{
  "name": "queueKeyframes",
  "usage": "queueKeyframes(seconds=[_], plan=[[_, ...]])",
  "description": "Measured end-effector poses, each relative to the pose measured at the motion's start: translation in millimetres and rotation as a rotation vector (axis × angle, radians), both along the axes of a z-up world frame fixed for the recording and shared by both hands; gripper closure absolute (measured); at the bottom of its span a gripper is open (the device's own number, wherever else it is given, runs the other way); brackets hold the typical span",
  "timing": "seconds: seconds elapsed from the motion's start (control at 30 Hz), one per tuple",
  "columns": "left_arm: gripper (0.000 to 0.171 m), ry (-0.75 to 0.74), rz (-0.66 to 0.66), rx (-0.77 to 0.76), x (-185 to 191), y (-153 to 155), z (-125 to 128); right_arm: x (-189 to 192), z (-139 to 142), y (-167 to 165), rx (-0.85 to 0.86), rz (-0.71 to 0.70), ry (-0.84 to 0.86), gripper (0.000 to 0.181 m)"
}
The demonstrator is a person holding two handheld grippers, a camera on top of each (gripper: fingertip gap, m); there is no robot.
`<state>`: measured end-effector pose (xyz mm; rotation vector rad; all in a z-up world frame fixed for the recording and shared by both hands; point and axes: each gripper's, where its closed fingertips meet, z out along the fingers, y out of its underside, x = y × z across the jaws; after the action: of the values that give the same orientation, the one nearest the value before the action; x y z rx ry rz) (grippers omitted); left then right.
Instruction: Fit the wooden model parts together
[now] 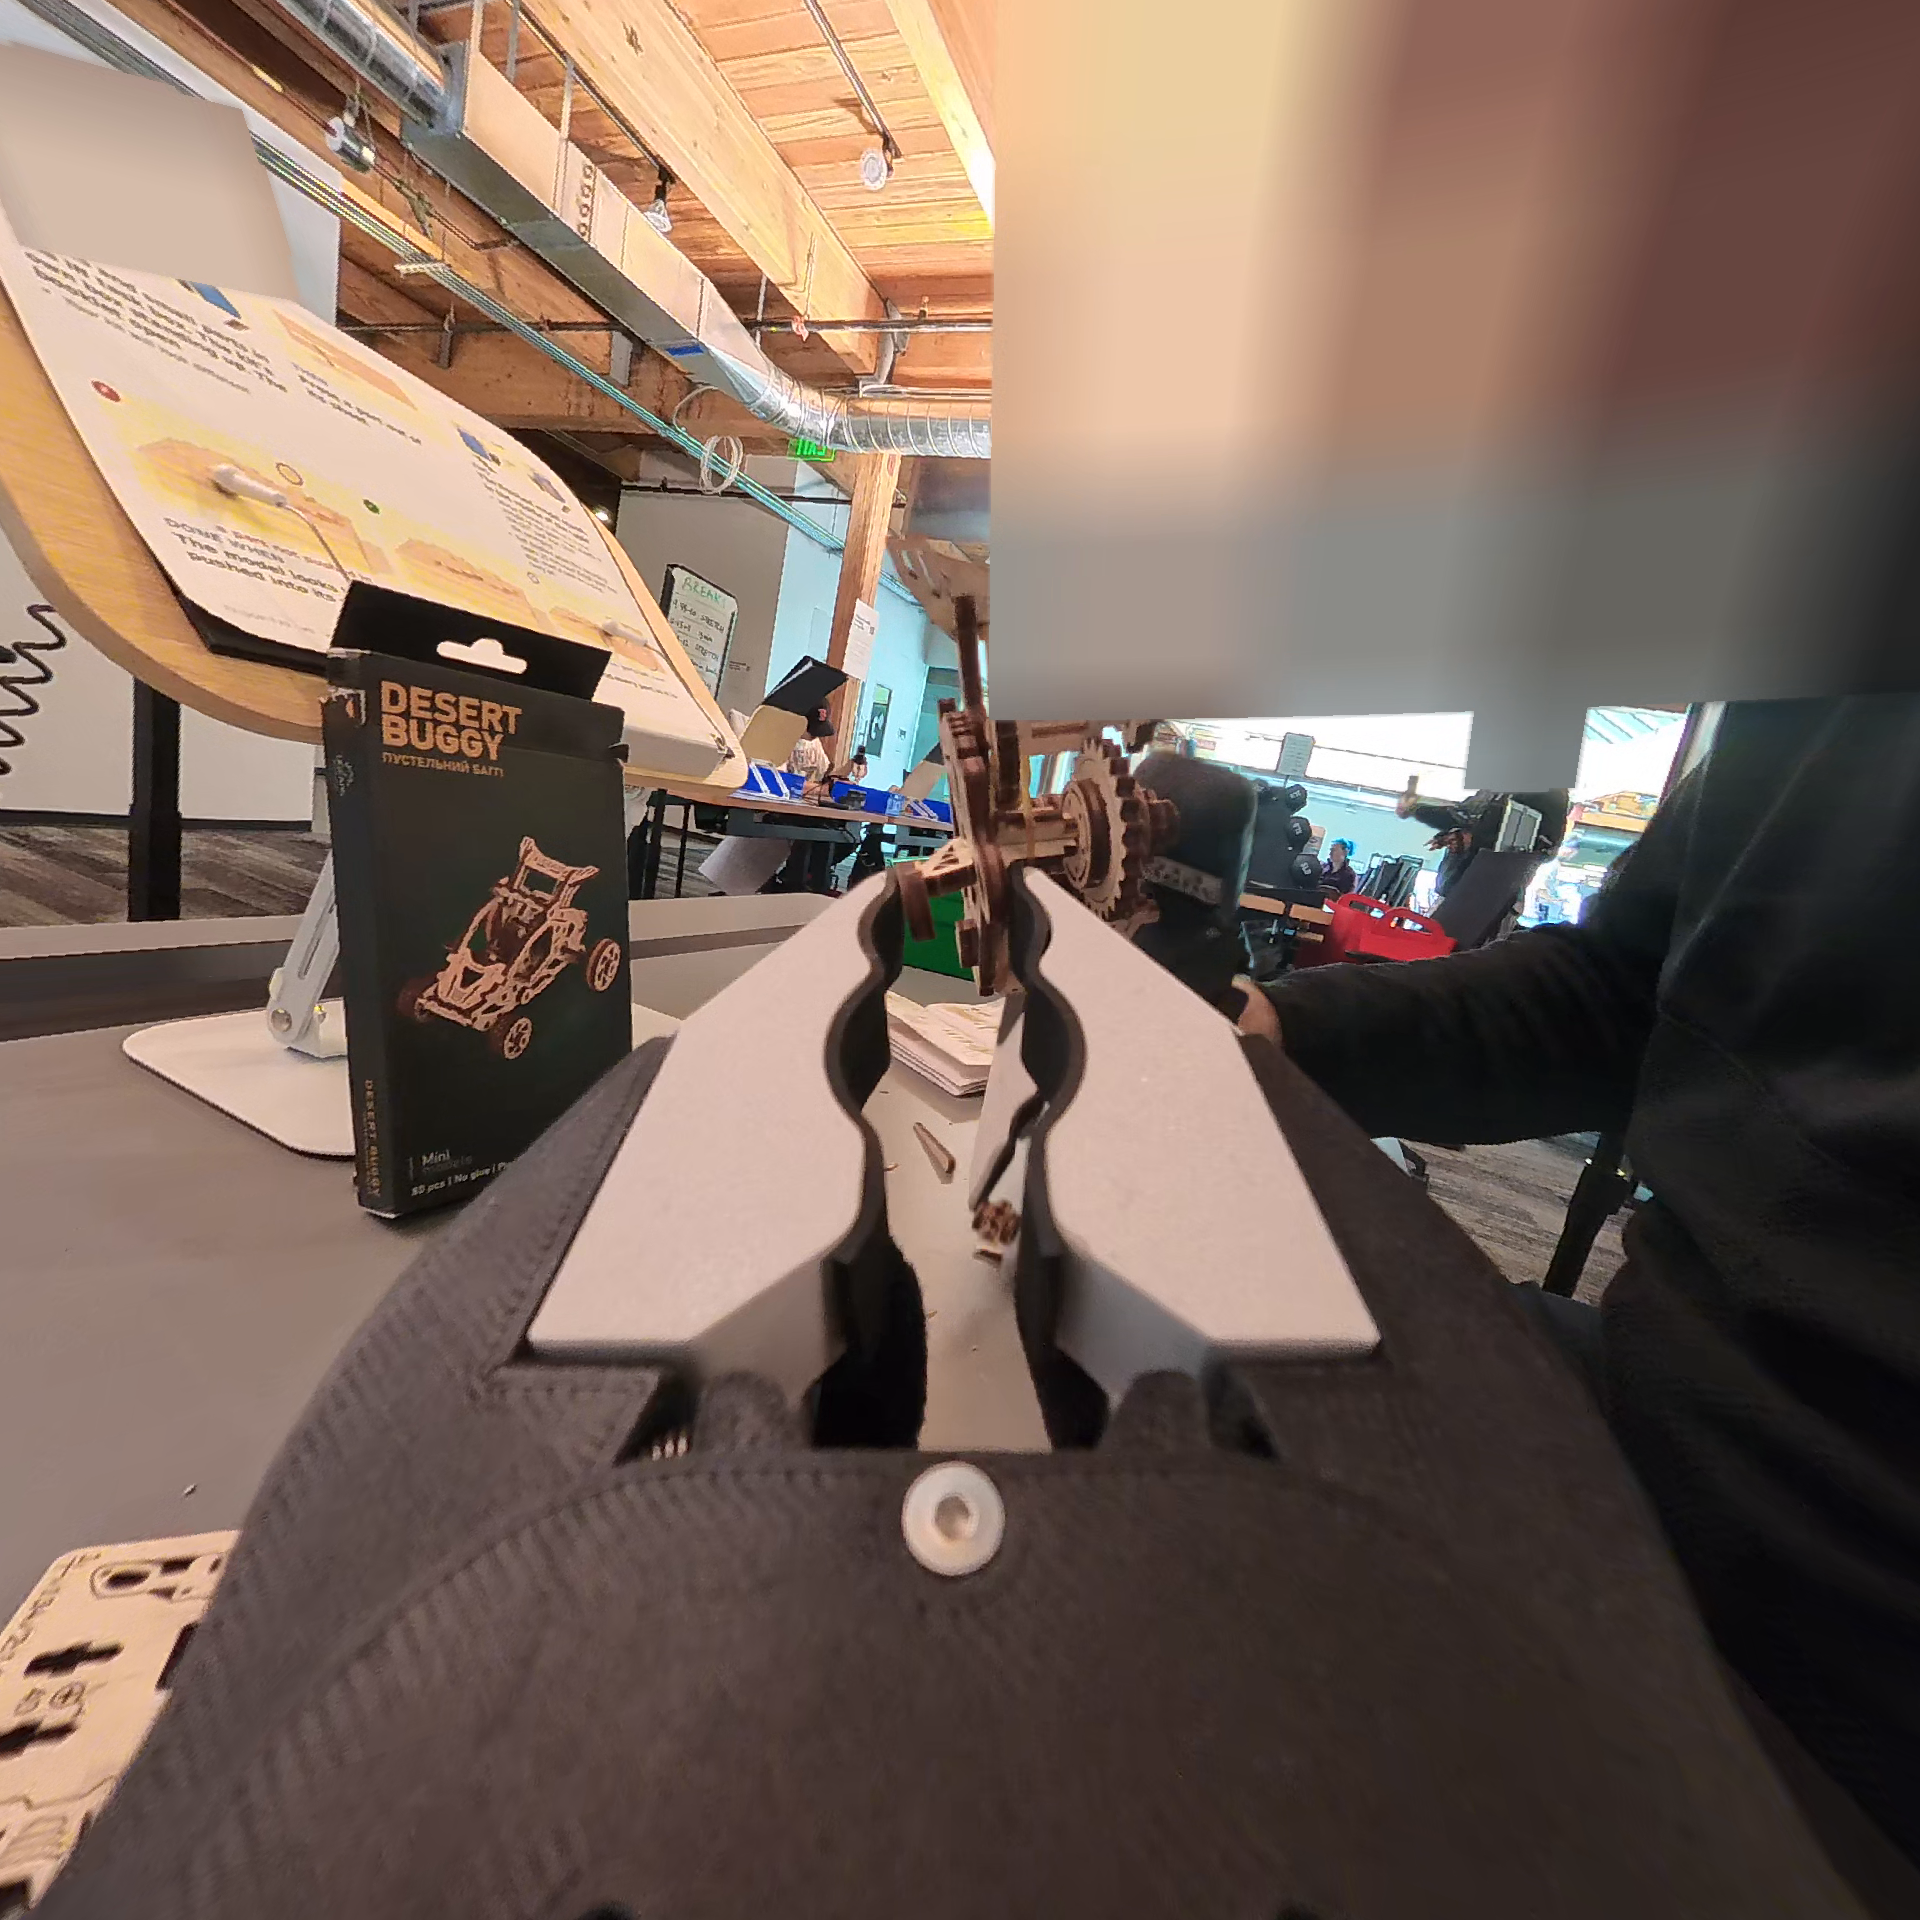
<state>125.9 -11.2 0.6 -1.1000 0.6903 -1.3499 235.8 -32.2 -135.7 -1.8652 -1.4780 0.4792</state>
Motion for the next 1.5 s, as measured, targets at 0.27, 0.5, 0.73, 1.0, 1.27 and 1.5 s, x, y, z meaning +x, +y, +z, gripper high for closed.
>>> queueKeyframes(seconds=[0.27, 0.5, 0.73, 1.0, 1.27, 1.5], plan=[[0.155, -0.072, -0.072, -0.021, 9.4, -4.4, 13.5, -2.1, 100.6, -3.5, 0.011, -0.038, 0.348, 0.169], [0.154, -0.245, -0.170, -0.075, 19.8, -7.1, 37.5, -14.2, 177.7, -14.1, 0.241, -0.012, 0.387, 0.169], [0.155, -0.316, -0.239, -0.115, 39.9, -12.8, 52.5, -22.5, 203.4, -17.9, 0.526, -0.018, 0.187, 0.170], [0.155, -0.331, -0.286, -0.092, 59.4, -24.8, 67.6, -15.5, 208.4, -21.5, 0.658, 0.038, -0.074, 0.170], [0.154, -0.334, -0.303, -0.073, 65.3, -30.7, 73.0, -9.8, 210.9, -34.3, 0.594, 0.098, -0.151, 0.167], [0.155, -0.348, -0.330, -0.068, 69.4, -33.9, 75.1, -8.6, 216.6, -41.2, 0.482, 0.098, -0.098, 0.164]])
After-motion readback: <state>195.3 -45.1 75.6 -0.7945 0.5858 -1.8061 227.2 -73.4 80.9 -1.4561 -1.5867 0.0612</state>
